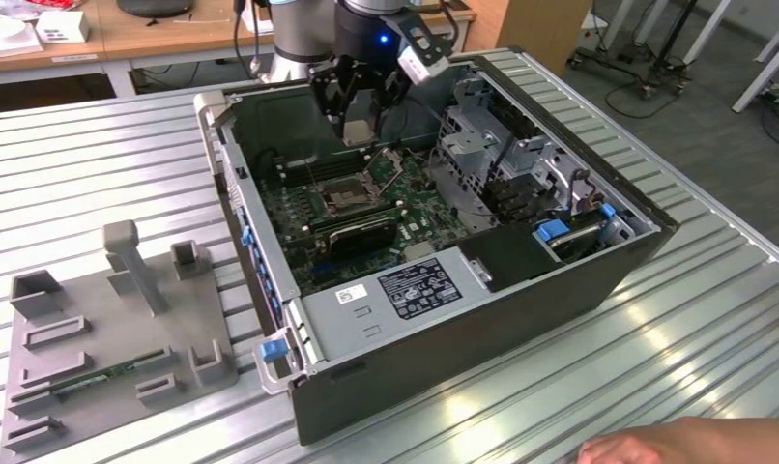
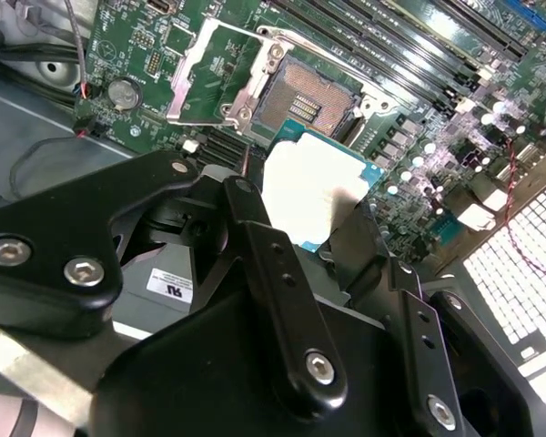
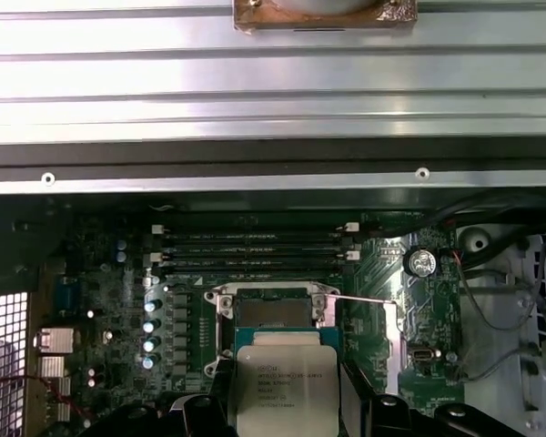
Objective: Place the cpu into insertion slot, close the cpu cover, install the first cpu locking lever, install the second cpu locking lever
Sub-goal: 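Place the cpu into insertion slot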
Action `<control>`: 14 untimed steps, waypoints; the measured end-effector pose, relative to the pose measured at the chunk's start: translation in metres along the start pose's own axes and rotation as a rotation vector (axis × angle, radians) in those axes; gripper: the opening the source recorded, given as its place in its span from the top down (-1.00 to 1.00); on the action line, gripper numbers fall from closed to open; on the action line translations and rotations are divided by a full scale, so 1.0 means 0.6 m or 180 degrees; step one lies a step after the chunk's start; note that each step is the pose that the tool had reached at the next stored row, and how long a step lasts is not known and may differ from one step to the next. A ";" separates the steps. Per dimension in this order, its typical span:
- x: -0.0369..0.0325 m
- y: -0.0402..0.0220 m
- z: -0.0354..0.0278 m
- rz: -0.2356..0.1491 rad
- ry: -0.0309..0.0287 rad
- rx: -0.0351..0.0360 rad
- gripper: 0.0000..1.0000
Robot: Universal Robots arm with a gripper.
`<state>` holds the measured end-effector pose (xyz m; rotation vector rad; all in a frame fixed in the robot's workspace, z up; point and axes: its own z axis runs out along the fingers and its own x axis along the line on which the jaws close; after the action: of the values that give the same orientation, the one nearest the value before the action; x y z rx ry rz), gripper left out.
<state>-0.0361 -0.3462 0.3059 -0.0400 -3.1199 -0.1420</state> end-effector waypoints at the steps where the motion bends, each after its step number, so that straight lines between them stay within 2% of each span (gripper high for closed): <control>1: 0.000 0.000 0.001 0.0000 0.0000 0.0000 -0.08; 6: 0.001 0.000 0.004 0.0001 0.0000 0.0000 -0.08; 11: 0.010 -0.001 0.008 0.0000 0.0000 0.0000 -0.08; 14: 0.009 -0.005 0.008 0.0000 0.0000 0.0000 -0.08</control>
<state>-0.0419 -0.3485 0.3007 -0.0399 -3.1199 -0.1419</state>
